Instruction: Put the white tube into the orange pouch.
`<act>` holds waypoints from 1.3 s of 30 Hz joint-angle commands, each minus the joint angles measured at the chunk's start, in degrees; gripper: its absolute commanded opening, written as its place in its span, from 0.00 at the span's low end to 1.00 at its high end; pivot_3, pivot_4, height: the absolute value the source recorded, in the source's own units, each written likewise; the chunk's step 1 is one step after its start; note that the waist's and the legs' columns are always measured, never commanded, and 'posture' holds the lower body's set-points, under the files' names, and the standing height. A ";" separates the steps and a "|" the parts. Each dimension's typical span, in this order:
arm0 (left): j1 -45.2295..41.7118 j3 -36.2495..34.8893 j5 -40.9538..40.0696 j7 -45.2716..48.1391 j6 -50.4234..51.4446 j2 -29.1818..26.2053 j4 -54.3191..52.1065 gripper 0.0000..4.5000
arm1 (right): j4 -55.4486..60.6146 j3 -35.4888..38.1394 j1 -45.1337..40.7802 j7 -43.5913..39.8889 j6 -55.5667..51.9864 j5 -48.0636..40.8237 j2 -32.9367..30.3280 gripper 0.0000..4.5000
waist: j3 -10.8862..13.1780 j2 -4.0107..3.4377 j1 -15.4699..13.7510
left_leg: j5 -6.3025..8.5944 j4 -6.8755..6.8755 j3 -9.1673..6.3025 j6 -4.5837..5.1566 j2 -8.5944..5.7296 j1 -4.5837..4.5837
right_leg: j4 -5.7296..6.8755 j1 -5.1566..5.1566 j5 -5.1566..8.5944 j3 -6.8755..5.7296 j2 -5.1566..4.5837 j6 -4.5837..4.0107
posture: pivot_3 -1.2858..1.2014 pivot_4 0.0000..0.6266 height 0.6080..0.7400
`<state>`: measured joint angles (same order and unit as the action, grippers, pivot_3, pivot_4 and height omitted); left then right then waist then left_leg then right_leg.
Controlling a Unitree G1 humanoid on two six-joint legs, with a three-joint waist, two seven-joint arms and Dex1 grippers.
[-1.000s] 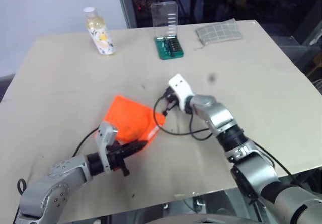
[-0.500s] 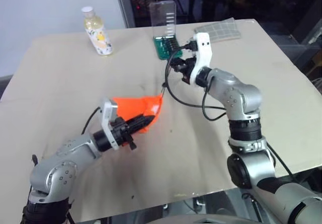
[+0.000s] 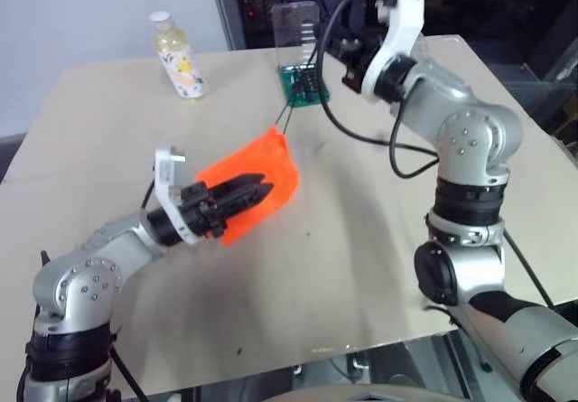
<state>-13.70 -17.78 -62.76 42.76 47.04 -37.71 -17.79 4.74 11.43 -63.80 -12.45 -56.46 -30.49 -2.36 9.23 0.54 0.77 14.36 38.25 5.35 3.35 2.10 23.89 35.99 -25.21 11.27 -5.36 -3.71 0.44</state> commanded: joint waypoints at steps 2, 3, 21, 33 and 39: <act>-9.57 -0.71 -1.39 -2.16 -0.90 1.33 3.34 0.48 | 1.56 0.76 -5.18 0.00 1.07 -1.74 -2.04 0.00 | 0.05 0.06 -0.07 | 0.00 0.01 -0.05 0.00 0.00 0.08 | -0.02 -0.02 0.00 -0.03 0.02 0.00 | 0.52 0.24 1.00; -11.71 -0.20 -1.16 -1.98 -1.09 1.79 3.91 0.48 | 1.53 0.63 -5.75 -0.01 1.11 -1.93 -2.29 0.00 | 0.05 0.06 -0.02 | 0.00 0.01 -0.02 0.00 0.00 0.08 | -0.03 -0.03 -0.01 -0.02 0.02 -0.01 | 0.52 0.24 1.00; -35.00 9.58 20.18 0.09 -22.91 18.41 21.49 0.48 | -7.05 -0.68 -16.19 -1.88 5.77 -0.85 -7.35 0.00 | 0.10 0.17 -0.02 | 0.03 0.03 0.23 0.08 -0.02 0.02 | -0.02 -0.02 -0.02 0.13 0.05 0.00 | 0.52 0.24 1.00; -40.37 5.78 13.78 1.88 -20.46 19.70 18.76 0.48 | -7.66 -0.97 -16.96 -0.60 5.67 -1.47 -7.62 0.00 | 0.13 0.18 0.01 | 0.06 0.00 0.23 0.12 0.00 0.11 | 0.00 -0.11 -0.03 0.14 0.01 0.00 | 0.52 0.24 1.00; -42.39 6.75 21.12 4.38 -27.00 17.72 25.94 0.48 | -7.11 -0.96 -16.49 -0.97 4.44 -2.27 -7.48 0.00 | 0.13 0.18 0.00 | 0.06 0.07 0.27 0.13 -0.01 0.07 | 0.06 -0.10 -0.03 0.15 0.03 0.00 | 0.52 0.24 1.00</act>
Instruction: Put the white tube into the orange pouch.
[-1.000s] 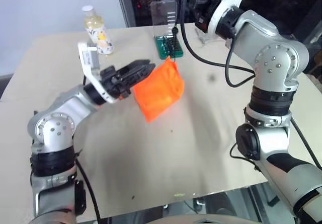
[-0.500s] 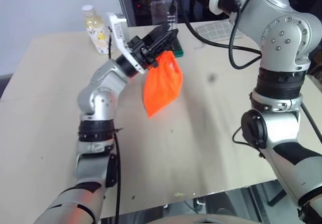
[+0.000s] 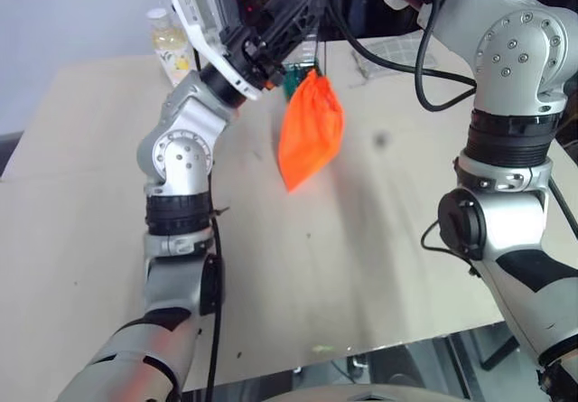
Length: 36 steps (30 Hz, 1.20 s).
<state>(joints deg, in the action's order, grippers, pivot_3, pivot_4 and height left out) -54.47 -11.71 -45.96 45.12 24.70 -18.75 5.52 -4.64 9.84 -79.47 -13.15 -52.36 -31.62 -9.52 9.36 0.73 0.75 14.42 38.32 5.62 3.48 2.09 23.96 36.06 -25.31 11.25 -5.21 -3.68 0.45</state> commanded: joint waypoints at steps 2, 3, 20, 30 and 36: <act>-2.70 1.54 7.43 3.67 -7.92 -1.53 6.40 0.48 | 1.80 0.62 -1.08 -1.02 0.06 -1.65 -0.44 0.00 | 0.00 0.00 -0.03 | 0.00 0.00 0.01 0.00 0.00 0.00 | 0.01 0.00 0.00 0.00 0.01 0.00 | 0.52 0.24 1.00; -3.20 1.87 8.46 4.68 -9.17 -1.59 7.98 0.48 | 1.83 0.39 -1.12 -1.38 0.03 -1.73 -0.55 0.00 | 0.00 0.00 -0.04 | 0.00 0.00 0.01 0.00 0.00 0.00 | 0.00 0.00 0.00 -0.01 0.01 0.00 | 0.52 0.24 1.00; -11.80 1.83 13.86 15.69 -18.42 1.12 27.52 0.48 | 4.49 -0.56 -0.68 -1.97 -2.99 -3.93 0.40 0.00 | 0.00 0.00 0.05 | 0.01 -0.02 0.02 0.02 0.00 0.02 | 0.01 -0.02 0.00 -0.02 0.01 0.00 | 0.52 0.24 1.00; -13.62 -0.91 10.86 18.43 -14.92 1.52 30.48 0.48 | 4.98 -0.53 -0.44 -1.69 -3.86 -4.35 0.45 0.00 | 0.00 0.00 0.08 | 0.02 -0.01 0.01 0.04 0.00 0.03 | 0.02 -0.02 0.00 -0.01 0.00 0.00 | 0.52 0.24 1.00; -14.06 -1.82 10.16 20.71 -11.82 0.63 31.83 0.48 | 4.89 -0.59 -0.39 -1.76 -3.84 -4.32 0.29 0.00 | 0.00 0.00 0.11 | 0.02 0.00 0.01 0.04 0.00 0.02 | 0.05 -0.02 0.00 0.00 0.00 0.00 | 0.52 0.24 1.00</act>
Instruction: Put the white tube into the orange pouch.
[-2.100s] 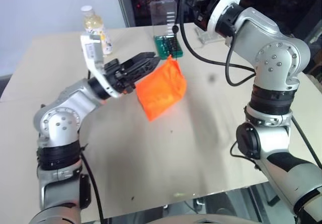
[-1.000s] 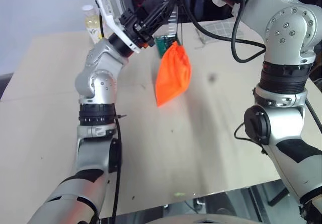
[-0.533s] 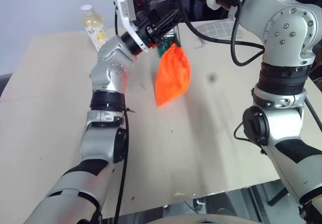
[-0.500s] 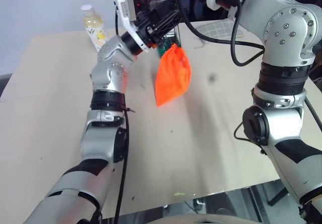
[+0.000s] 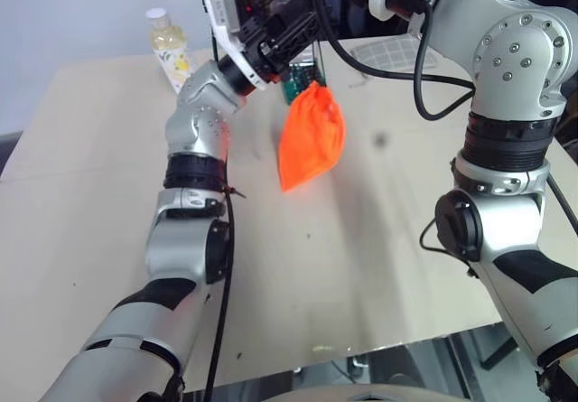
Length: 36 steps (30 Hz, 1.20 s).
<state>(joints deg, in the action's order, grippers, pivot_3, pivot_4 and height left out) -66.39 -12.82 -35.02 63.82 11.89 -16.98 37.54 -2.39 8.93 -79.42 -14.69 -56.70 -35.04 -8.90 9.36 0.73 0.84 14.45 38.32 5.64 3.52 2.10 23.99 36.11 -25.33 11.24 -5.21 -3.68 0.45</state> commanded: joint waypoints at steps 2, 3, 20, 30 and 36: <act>-1.97 -0.45 -0.46 2.98 1.57 -1.28 -0.09 0.48 | 2.71 0.33 -0.40 -0.16 0.42 -0.88 -0.35 0.00 | 0.00 0.00 0.00 | 0.00 0.00 0.00 0.00 0.00 0.00 | 0.01 0.00 0.00 0.00 0.00 0.00 | 0.52 0.24 1.00; -1.95 -0.41 -0.38 3.28 1.76 -1.26 -0.05 0.48 | 2.73 0.34 -0.38 -0.15 0.41 -0.88 -0.35 0.00 | 0.00 0.00 -0.02 | 0.00 0.00 0.00 0.00 0.00 0.00 | 0.02 0.00 0.00 0.00 0.00 0.00 | 0.52 0.24 1.00; -2.21 -0.59 1.04 4.24 1.21 -0.33 1.22 0.21 | 3.01 0.23 -0.44 0.12 0.46 -0.80 -0.23 0.00 | 0.00 0.00 0.01 | 0.00 0.06 0.03 0.00 -0.01 -0.01 | 0.40 -0.04 0.00 0.05 0.00 0.00 | 0.52 0.24 1.00; -2.01 -0.37 1.64 3.66 1.04 -0.32 1.08 0.04 | 3.02 0.27 -0.39 0.32 0.52 -0.68 -0.27 0.00 | 0.00 0.00 0.00 | 0.00 0.08 0.03 0.00 -0.01 -0.01 | 0.42 -0.04 0.00 0.07 0.00 0.00 | 0.52 0.24 1.00; 2.02 1.52 3.52 4.37 1.08 -0.58 -2.01 0.04 | 3.06 1.21 -0.36 1.37 2.12 -0.15 -0.20 0.00 | 0.00 0.00 0.03 | 0.00 0.08 0.04 0.00 -0.01 -0.01 | 0.43 -0.04 0.00 0.08 0.00 0.00 | 0.52 0.24 1.00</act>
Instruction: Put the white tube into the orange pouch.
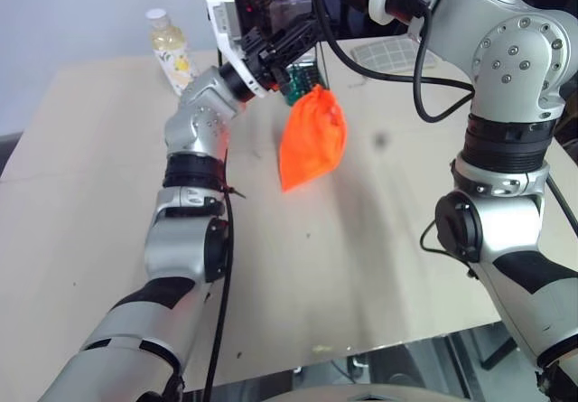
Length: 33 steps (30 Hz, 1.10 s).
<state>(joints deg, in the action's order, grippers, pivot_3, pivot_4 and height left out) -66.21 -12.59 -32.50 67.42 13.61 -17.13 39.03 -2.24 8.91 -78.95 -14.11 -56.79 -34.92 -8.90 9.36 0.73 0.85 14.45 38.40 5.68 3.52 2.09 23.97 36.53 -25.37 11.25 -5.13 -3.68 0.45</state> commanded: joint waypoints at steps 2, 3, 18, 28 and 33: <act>4.96 3.08 2.64 1.42 -1.48 -0.53 -5.57 0.04 | 2.53 1.83 -1.13 1.09 2.69 -0.42 -0.34 0.00 | 0.00 0.00 0.04 | 0.00 -0.01 0.03 0.00 0.00 -0.03 | 0.02 0.00 0.00 0.05 0.00 0.00 | 0.52 0.24 1.00; 6.14 3.77 3.23 1.60 -1.82 -0.57 -6.41 0.04 | 2.34 2.03 -1.23 1.15 2.88 -0.54 -0.37 0.00 | 0.00 0.00 0.04 | 0.00 -0.01 0.04 0.00 0.00 -0.04 | 0.04 0.00 0.00 0.05 0.00 0.00 | 0.52 0.24 1.00; 15.07 4.79 2.01 -0.09 3.46 -3.07 -17.77 0.04 | -8.60 6.14 -7.74 -1.70 10.97 0.42 -5.70 0.00 | 0.01 0.03 -0.13 | 0.00 0.07 0.13 0.01 -0.01 -0.03 | 0.18 -0.08 0.00 0.17 -0.03 0.00 | 0.52 0.24 1.00; 18.44 5.45 0.55 -1.40 7.11 -3.79 -24.03 0.04 | -20.52 6.23 -15.49 -4.89 18.84 2.58 -8.16 0.00 | 0.02 0.05 0.16 | 0.02 0.00 0.27 0.05 0.01 -0.04 | 0.20 -0.20 0.00 0.32 -0.01 -0.01 | 0.52 0.24 1.00; 20.30 6.25 1.53 -1.75 6.62 -4.22 -24.02 0.04 | -22.71 6.84 -16.88 -5.13 20.33 3.23 -8.94 0.00 | 0.02 0.05 0.11 | 0.03 0.01 0.30 0.05 0.01 -0.04 | 0.19 -0.20 0.00 0.36 -0.02 0.00 | 0.52 0.24 1.00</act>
<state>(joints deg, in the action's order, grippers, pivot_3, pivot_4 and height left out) -47.28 -7.24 -31.62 65.70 20.41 -20.73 16.22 -26.74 13.35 -91.26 -19.38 -40.44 -31.75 -15.47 9.38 0.78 0.96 14.47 38.41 5.98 3.57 2.10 23.93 36.72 -25.57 11.25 -4.77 -3.70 0.44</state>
